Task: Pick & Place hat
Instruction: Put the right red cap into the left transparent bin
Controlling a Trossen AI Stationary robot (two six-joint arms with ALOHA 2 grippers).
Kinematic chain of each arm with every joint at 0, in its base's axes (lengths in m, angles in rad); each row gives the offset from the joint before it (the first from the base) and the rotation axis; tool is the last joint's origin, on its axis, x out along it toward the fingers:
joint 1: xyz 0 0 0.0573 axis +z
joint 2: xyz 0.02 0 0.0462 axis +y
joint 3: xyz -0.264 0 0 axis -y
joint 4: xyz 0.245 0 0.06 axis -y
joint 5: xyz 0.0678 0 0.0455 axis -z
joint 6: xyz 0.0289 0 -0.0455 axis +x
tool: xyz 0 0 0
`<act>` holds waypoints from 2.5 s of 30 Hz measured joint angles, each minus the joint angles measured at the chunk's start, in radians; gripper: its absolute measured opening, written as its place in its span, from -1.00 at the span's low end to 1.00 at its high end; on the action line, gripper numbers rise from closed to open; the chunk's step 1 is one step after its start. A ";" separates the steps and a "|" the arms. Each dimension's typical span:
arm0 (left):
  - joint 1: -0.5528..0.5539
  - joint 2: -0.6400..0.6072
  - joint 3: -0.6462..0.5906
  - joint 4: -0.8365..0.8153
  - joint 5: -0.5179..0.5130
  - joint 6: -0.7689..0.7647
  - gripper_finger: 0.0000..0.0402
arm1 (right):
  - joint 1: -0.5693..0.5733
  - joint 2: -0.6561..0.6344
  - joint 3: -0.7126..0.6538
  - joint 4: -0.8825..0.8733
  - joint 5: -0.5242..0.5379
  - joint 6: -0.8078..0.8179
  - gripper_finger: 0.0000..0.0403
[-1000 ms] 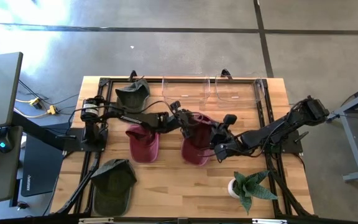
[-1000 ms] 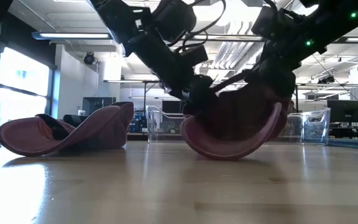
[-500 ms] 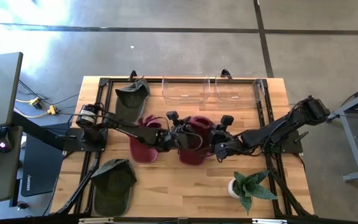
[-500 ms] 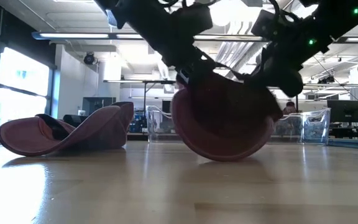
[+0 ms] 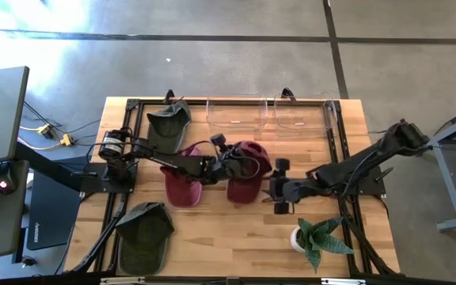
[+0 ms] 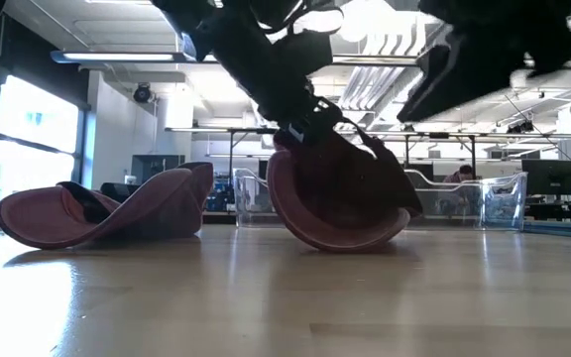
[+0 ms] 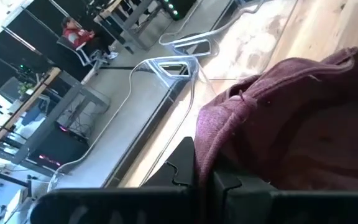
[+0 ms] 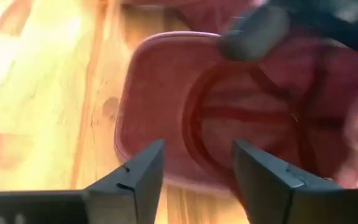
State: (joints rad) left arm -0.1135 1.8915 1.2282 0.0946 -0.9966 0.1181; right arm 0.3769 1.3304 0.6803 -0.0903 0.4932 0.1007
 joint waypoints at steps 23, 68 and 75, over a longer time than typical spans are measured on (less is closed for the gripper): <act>-0.062 -0.041 -0.002 0.126 0.174 0.011 -1.00 | -0.193 0.440 -0.038 0.505 0.085 -0.127 -0.96; -0.188 -0.094 0.000 0.463 -0.149 0.595 -1.00 | 0.211 -0.321 -0.040 -0.239 0.319 0.180 -0.06; -0.278 -0.104 0.067 0.473 -0.230 0.580 -1.00 | 0.211 -0.323 -0.040 -0.227 0.326 0.127 -0.14</act>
State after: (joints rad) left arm -0.3920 1.7880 1.2956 0.5679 -1.2266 0.6979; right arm 0.5877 1.0073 0.6403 -0.3168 0.8196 0.2277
